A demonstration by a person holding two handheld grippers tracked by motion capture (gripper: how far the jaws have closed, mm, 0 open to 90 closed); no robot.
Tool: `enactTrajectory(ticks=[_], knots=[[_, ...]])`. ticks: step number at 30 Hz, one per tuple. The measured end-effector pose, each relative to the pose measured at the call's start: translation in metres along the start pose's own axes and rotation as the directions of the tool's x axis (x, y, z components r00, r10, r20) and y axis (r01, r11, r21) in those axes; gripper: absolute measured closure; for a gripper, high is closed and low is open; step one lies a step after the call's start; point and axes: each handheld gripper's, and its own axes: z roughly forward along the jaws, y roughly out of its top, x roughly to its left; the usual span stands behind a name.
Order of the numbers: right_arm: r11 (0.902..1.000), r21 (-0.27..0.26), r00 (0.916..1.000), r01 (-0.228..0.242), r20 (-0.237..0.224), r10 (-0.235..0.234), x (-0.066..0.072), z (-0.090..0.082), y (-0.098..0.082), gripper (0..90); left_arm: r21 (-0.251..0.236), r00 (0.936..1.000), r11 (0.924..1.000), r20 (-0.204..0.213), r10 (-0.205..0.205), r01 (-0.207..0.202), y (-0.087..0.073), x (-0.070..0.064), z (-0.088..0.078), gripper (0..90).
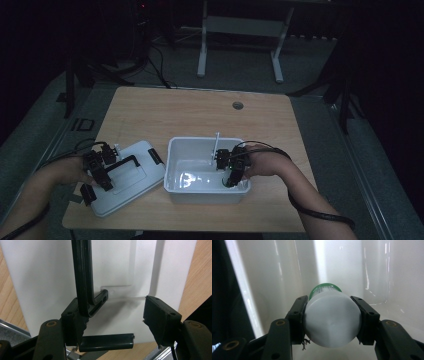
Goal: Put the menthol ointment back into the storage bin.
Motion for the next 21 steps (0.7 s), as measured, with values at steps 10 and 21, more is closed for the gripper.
enactTrajectory(ticks=[10,21], knots=[[0.9996,0.025,0.9999,0.016,0.000,-0.016,0.001,0.017,0.011,50.1,0.006,1.0000,1.0000,0.000,0.004,-0.004,0.001,-0.001,0.003,35.7],[0.9982,0.051,0.9994,0.031,0.011,-0.032,0.003,0.032,0.020,50.1,-0.001,1.0000,1.0000,0.000,0.007,-0.007,0.001,-0.002,0.003,35.7]])
